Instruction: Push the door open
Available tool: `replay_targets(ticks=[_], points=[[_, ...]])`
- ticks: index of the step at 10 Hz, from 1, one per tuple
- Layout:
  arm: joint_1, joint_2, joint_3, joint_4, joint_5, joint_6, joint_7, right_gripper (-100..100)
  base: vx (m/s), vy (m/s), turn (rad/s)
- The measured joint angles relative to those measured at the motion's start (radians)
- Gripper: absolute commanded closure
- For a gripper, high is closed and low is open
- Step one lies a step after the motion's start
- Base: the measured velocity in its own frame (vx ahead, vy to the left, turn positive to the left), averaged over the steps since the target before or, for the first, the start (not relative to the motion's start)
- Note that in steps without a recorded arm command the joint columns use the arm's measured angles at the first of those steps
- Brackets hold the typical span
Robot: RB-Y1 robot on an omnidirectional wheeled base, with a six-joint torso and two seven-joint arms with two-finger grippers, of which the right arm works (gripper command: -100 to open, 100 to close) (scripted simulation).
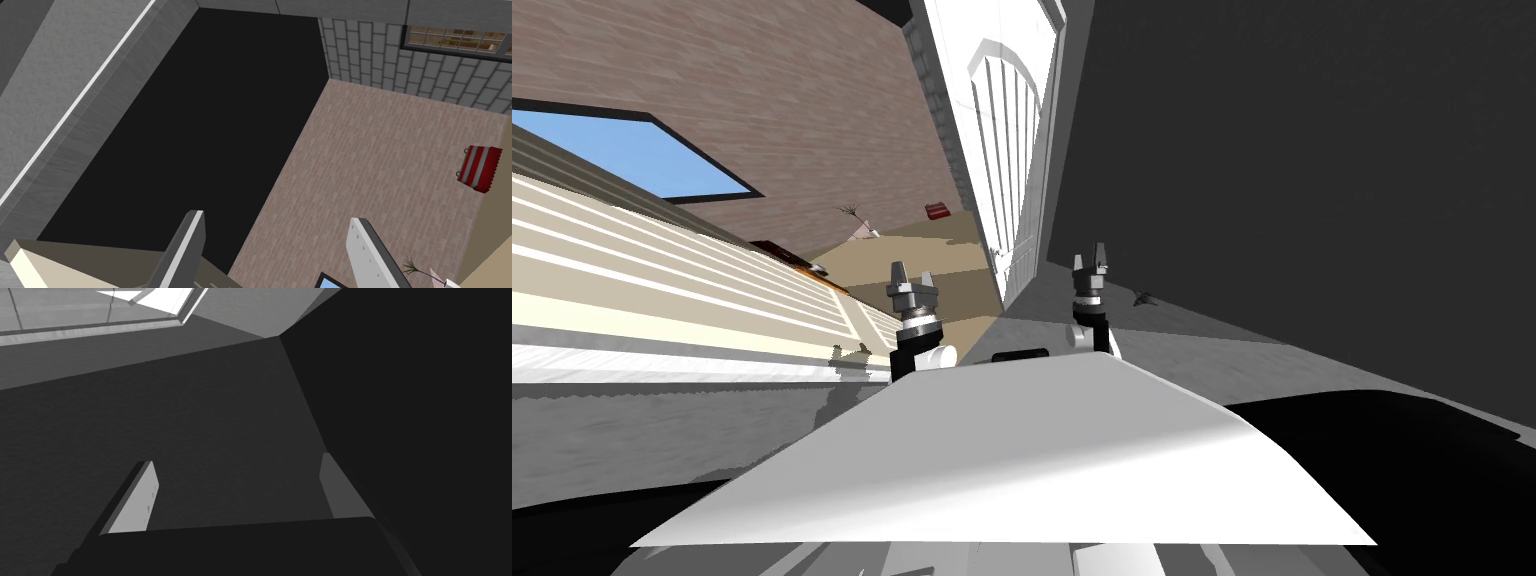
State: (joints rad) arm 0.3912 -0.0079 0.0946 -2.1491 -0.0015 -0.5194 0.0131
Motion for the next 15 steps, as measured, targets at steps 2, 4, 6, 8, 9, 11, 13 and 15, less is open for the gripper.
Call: replay_targets(ticks=[2, 4, 6, 8, 9, 11, 13, 15], points=[[-0.021, -0.012, 0.014, 0.043, -0.003, 0.01, -0.004, -100, 0.105, -0.065, 0.126], [-0.052, -0.02, 0.028, 0.099, -0.005, 0.02, -0.007, -100, 0.096, -0.068, 0.103], [-0.094, -0.02, 0.047, 0.162, -0.003, 0.034, -0.005, -100, 0.089, -0.076, 0.122], [-0.117, -0.031, 0.064, 0.223, -0.006, 0.033, -0.01, -100, 0.069, -0.078, 0.125], [-0.135, -0.036, 0.07, 0.254, -0.008, 0.038, -0.014, -100, 0.087, -0.076, 0.108], [-0.174, -0.037, 0.087, 0.317, -0.009, 0.053, -0.015, -100, 0.088, -0.078, 0.155], [-0.21, -0.048, 0.1, 0.389, -0.014, 0.056, -0.023, -100, 0.078, -0.093, 0.117], [-0.249, -0.04, 0.122, 0.456, -0.012, 0.068, -0.02, -100, 0.082, -0.097, 0.131]])
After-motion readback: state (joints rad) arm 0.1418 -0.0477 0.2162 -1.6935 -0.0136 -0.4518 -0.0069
